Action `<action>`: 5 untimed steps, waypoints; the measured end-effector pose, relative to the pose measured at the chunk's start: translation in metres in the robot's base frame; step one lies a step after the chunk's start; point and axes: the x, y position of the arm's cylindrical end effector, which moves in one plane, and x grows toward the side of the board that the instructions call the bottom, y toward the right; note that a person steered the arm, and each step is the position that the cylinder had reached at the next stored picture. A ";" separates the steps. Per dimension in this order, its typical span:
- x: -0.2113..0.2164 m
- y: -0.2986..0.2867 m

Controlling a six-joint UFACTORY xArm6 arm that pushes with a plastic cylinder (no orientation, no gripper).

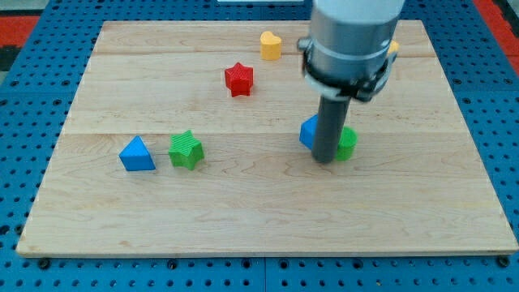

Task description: Move the green circle towards center right

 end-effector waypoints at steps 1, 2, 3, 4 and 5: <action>-0.036 0.077; -0.036 0.081; -0.021 0.068; -0.023 0.117; -0.062 0.108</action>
